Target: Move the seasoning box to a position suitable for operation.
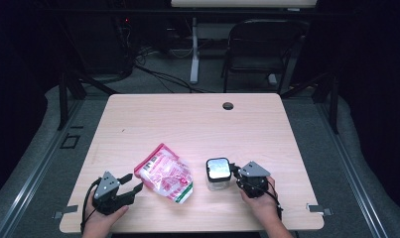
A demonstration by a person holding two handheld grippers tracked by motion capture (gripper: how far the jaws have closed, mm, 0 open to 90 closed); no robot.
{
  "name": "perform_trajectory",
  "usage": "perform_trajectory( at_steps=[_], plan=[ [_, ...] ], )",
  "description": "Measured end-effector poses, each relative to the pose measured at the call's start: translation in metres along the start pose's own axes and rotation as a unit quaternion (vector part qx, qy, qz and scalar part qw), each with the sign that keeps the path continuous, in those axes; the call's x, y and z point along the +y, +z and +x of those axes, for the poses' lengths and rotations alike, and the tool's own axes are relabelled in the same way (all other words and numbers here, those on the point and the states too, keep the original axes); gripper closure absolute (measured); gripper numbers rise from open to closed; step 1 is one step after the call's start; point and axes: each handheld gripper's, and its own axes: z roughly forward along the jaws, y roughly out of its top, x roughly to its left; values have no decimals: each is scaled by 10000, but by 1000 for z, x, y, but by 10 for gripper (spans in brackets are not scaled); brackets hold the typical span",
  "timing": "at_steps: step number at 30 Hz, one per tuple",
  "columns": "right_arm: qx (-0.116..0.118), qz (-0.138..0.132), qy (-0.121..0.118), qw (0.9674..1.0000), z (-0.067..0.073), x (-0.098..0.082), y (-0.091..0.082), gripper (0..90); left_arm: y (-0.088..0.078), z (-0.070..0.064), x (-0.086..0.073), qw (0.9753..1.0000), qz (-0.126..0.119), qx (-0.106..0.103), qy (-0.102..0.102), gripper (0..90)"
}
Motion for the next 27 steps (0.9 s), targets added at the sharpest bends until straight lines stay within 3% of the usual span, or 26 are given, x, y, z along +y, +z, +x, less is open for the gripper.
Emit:
perform_trajectory(
  at_steps=[3,10,27],
  plan=[
    [95,13,-163,9998,7,1,-2,814,1,-1,1,10000,-1,-7,20,467],
    [382,-28,-268,9989,20,2,-4,827,4,-6,4,9999,-28,-80,135,473],
    [835,-158,-238,9961,28,-2,-8,818,14,-14,11,9989,-34,-296,373,503]
  ],
)
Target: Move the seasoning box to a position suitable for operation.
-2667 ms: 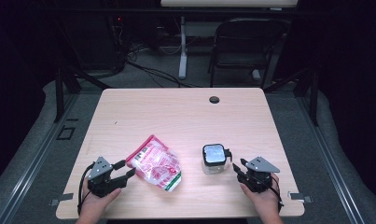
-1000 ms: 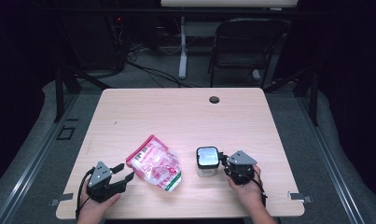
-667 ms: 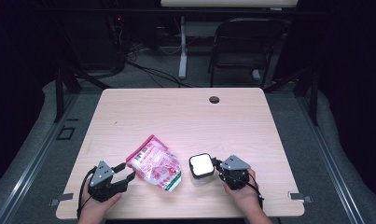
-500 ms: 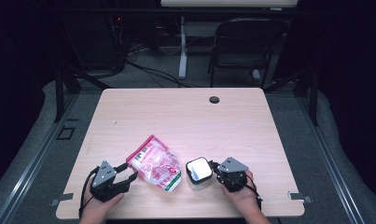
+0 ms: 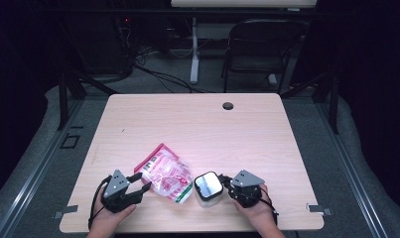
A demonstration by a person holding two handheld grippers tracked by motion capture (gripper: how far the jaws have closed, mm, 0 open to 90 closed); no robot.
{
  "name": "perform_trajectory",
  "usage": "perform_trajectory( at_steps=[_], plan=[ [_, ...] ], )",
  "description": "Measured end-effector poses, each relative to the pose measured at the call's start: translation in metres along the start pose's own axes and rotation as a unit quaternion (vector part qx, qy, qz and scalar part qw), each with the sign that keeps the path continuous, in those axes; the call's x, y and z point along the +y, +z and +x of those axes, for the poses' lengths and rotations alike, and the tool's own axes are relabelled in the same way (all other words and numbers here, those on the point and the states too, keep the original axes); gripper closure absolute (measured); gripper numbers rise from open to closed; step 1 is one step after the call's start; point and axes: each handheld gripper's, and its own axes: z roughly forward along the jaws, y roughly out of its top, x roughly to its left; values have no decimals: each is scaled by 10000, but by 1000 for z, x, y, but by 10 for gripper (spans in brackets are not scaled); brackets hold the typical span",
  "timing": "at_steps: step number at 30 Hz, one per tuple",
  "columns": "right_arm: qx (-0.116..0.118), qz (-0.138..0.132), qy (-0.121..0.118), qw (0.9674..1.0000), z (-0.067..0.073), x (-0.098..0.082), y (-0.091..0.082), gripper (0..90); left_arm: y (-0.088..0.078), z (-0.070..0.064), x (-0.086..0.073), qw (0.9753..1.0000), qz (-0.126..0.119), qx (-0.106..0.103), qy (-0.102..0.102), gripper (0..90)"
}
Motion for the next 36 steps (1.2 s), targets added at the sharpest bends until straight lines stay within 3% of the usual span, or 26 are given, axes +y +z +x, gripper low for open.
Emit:
perform_trajectory(
  at_steps=[3,5,8,10,11,12,13,16,17,18,19,20,21,24,25,29,31,32,33,36],
  plan=[
    [163,-59,137,9998,-2,0,-4,732,1,-3,2,9999,52,-15,85,502],
    [211,-92,177,9996,-2,1,-7,730,1,-4,4,9999,49,42,148,501],
    [170,-104,142,9997,0,2,-19,676,3,-6,10,9999,64,-119,63,503],
    [146,-58,119,9998,1,2,-28,648,3,-6,19,9998,79,-172,79,507],
    [-46,-35,-100,9999,3,4,-37,638,3,-8,32,9996,-10,-266,60,516],
    [-46,-35,-100,9999,3,4,-37,638,3,-8,32,9996,-10,-266,60,529],
    [-120,-11,-187,9998,3,5,-41,638,4,-10,43,9991,-128,-398,-18,529],
    [-228,-172,-121,9995,0,20,-52,661,7,-15,63,9976,-290,-599,-166,553],
    [-207,-222,64,9995,-3,34,-54,662,12,-19,76,9968,-364,-697,-167,576],
    [-207,-222,64,9995,-3,34,-54,662,12,-19,76,9968,-364,-697,-167,581],
    [-302,-287,338,9986,-7,52,-52,586,17,-23,85,9964,-363,-751,-152,590],
    [-286,-260,400,9985,-8,56,-51,566,17,-23,85,9964,-363,-751,-152,599],
    [-154,-215,627,9977,-11,64,-46,560,23,-26,93,9953,-403,-857,-183,603],
    [-6,-269,899,9956,-14,70,-41,566,29,-30,98,9942,-409,-979,-180,619],
    [-45,-364,950,9948,-13,68,-39,681,32,-34,98,9935,-369,-1061,-180,629],
    [43,-298,899,9955,-9,54,-34,752,38,-41,89,9932,-215,-1144,-82,646],
    [54,-289,955,9950,-7,48,-33,780,43,-46,83,9932,-119,-1158,-61,701],
    [54,-289,955,9950,-7,48,-33,780,43,-46,83,9932,-119,-1158,-61,722],
    [89,-307,999,9945,-6,46,-33,776,49,-52,78,9930,75,-1180,51,731],
    [94,-336,1073,9936,-4,45,-32,759,50,-57,75,9924,157,-1211,146,745]
  ],
)
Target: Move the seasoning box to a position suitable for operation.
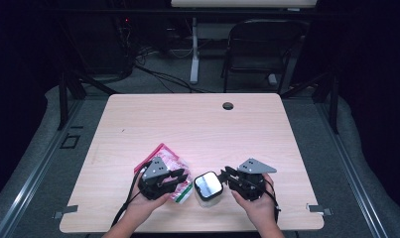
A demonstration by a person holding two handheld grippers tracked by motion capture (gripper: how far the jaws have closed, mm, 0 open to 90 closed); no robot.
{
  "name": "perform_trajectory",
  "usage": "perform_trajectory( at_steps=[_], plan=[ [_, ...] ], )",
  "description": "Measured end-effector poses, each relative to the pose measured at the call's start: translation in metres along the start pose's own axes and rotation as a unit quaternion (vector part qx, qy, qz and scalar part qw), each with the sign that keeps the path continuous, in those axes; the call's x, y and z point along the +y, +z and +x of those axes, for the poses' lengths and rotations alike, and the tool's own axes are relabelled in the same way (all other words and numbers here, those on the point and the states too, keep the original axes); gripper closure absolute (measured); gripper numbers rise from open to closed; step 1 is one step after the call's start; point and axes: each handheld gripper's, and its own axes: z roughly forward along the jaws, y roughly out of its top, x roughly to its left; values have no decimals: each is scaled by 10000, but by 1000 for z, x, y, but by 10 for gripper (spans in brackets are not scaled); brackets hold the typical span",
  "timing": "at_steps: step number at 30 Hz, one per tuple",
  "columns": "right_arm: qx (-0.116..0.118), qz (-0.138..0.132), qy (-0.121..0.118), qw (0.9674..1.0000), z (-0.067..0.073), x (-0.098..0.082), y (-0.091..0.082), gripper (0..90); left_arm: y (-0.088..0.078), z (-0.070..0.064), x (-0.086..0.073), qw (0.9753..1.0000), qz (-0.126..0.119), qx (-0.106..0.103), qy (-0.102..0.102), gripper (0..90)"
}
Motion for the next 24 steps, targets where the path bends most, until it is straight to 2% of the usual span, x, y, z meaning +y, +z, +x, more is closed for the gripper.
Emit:
perform_trajectory(
  at_steps=[4,6,7,10,13,16,17,24],
  plan=[
    [-25,19,23,10000,2,-4,3,758,6,-7,-2,9998,71,-175,42,773],
    [-24,61,42,10000,2,-5,5,768,7,-9,-3,9997,113,-191,115,783],
    [18,73,73,9999,1,-5,7,785,8,-12,-3,9994,141,-277,153,790],
    [63,51,120,9999,2,-5,7,812,9,-13,-4,9991,153,-362,160,833],
    [135,73,148,9998,2,-6,7,855,14,-17,-7,9978,316,-516,259,863],
    [165,70,196,9996,1,-6,7,866,16,-20,-9,9972,375,-563,313,879],
    [215,40,264,9994,1,-7,6,870,17,-21,-10,9964,433,-654,316,900],
    [346,14,444,9984,-4,-8,6,871,20,-24,-11,9957,541,-670,341,900]
  ],
)
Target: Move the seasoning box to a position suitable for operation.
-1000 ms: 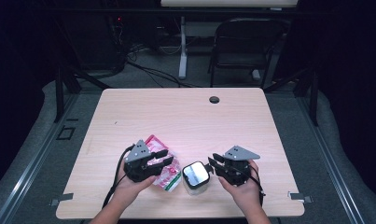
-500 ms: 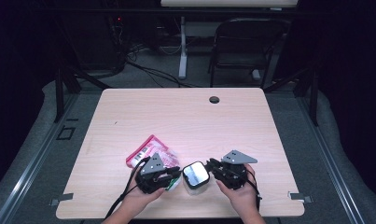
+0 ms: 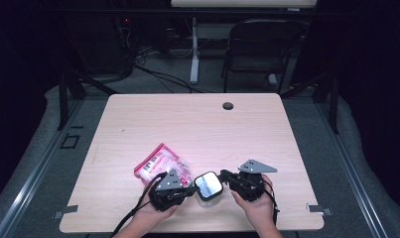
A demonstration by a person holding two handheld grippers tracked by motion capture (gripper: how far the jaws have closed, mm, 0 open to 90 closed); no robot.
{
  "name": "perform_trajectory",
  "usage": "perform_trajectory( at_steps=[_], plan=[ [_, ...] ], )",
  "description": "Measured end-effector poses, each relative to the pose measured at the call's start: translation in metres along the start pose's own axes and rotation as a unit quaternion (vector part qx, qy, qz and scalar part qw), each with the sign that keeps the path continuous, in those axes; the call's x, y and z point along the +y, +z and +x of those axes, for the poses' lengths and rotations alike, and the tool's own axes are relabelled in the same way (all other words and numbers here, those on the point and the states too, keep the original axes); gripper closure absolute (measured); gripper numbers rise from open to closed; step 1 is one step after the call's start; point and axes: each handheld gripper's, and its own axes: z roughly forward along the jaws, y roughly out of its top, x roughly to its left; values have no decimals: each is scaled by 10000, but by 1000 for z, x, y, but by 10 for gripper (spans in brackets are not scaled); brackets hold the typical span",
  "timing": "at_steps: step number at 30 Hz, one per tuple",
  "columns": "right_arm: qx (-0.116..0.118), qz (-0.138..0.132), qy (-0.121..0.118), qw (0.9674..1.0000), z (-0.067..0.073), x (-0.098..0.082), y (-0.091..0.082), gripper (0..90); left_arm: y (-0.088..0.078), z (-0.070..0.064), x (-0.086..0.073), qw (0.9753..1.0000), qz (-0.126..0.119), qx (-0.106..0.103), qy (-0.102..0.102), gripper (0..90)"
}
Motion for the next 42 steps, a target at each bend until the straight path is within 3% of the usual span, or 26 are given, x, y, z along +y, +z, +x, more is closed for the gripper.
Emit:
perform_trajectory(
  at_steps=[11,22,33,42],
  plan=[
    [-19,-18,5,10000,1,-1,0,871,3,-4,-1,9999,82,-64,32,900],
    [-4,-24,32,10000,0,-1,0,870,2,-4,-1,9999,12,-123,-44,900],
    [5,-42,50,10000,0,-1,0,870,3,-7,-2,9997,153,-144,145,900],
    [-9,-48,51,10000,0,-2,0,870,4,-7,-2,9998,82,-200,55,900]
  ],
)
